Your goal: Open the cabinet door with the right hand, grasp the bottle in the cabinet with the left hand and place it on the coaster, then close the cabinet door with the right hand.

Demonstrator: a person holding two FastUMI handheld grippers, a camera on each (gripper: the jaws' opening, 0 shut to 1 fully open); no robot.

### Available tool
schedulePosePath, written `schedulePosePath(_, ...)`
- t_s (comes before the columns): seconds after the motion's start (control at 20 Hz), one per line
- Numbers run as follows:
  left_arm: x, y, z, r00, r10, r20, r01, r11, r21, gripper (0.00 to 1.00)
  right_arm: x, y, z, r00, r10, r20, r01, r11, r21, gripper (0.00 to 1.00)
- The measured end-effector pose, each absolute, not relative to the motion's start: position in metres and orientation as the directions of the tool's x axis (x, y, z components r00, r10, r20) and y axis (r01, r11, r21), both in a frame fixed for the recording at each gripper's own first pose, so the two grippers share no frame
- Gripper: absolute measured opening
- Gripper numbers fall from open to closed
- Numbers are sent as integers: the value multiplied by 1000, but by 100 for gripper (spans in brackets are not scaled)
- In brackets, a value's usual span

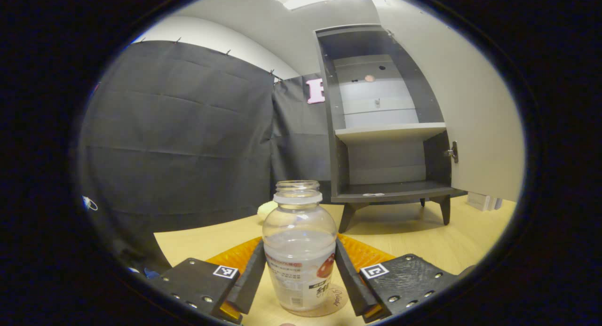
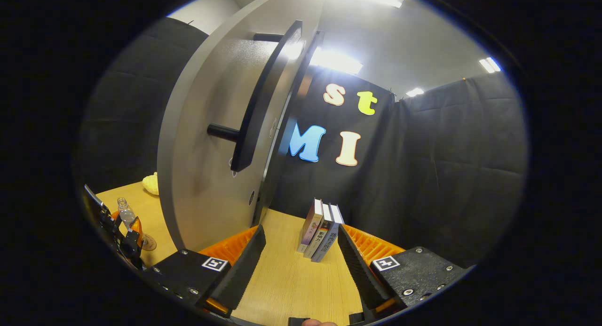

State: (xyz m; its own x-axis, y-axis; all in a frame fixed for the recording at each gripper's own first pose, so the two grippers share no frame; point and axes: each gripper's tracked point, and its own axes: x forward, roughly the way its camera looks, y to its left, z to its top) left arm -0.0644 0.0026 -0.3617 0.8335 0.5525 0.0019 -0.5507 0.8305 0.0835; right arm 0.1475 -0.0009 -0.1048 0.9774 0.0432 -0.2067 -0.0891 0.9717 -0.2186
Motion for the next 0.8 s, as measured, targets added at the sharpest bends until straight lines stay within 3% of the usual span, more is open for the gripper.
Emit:
schedulePosePath(0.05,-65,2,-358,836,549,11,-548,833,77,86,148,0,-104,978,45,-203,-90,972,-218,96)
schedulePosePath(0.45,-78,4,-268,849,514,121,-522,852,44,82,154,1,-107,980,38,-194,-73,981,-177,95)
schedulePosePath(0.8,-84,-16,-145,894,422,148,-433,900,46,84,149,-19,-91,991,-5,-133,-10,994,-109,95)
